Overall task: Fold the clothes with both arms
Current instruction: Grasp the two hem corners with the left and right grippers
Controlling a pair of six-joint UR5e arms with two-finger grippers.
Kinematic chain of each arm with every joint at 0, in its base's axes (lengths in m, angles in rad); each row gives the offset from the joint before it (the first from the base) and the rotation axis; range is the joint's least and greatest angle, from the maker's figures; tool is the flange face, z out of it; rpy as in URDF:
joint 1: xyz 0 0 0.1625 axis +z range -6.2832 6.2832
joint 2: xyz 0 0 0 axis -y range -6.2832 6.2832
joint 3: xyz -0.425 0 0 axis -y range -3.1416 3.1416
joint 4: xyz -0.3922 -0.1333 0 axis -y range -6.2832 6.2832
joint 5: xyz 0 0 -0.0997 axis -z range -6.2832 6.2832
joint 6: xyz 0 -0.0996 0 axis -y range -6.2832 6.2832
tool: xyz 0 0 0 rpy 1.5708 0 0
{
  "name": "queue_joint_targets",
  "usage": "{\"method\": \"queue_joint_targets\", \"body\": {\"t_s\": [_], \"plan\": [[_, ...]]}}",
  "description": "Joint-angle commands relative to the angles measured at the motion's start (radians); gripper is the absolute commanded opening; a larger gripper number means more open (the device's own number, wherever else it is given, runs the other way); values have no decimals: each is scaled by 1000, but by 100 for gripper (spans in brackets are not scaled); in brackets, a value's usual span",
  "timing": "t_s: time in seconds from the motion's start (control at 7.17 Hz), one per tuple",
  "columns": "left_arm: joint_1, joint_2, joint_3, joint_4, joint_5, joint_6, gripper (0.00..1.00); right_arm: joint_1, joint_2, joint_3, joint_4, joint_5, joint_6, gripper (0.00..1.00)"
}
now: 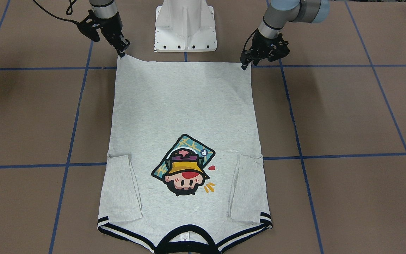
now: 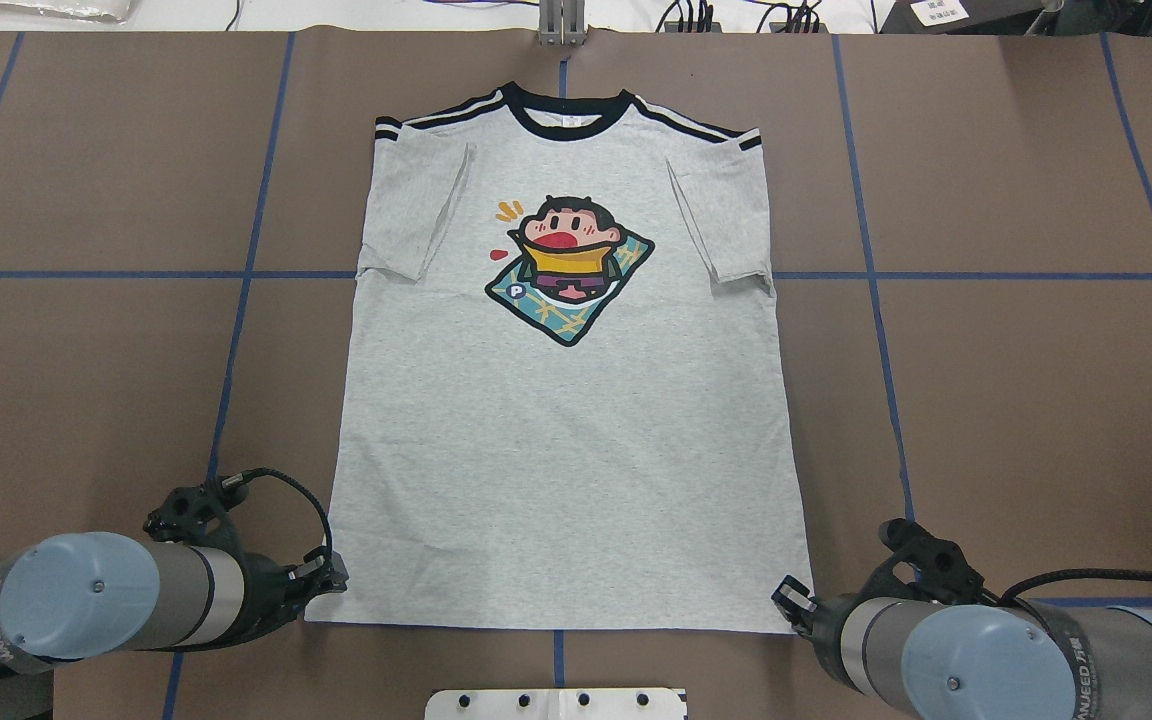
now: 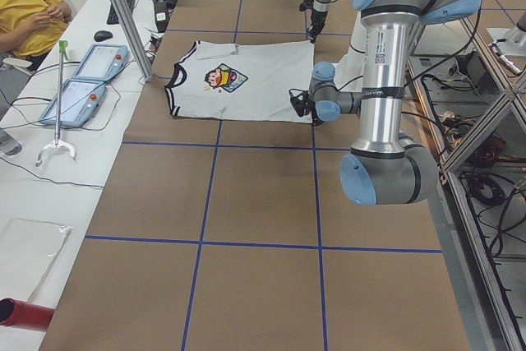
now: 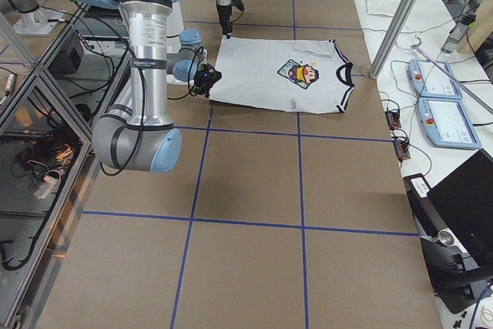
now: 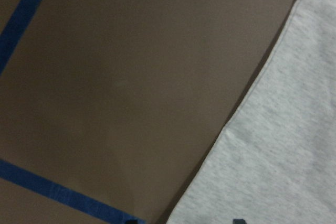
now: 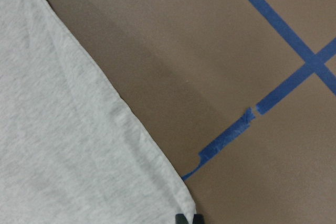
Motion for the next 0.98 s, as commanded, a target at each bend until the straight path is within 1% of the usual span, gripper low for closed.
{"method": "queue_joint_targets", "body": {"t_s": [0.0,0.14,0.42,0.84], "plan": [[8,0,-1,8,0,0,63,-1,4,1,0,0,1,0],[11,-1,-3,25,0,0,60,1,4,1,0,0,1,0],[14,-1,-6,25,0,0,58,-1,7,4,0,0,1,0],[22,-1,-15,28,0,-2,50,-1,7,7,0,0,-1,0]]}}
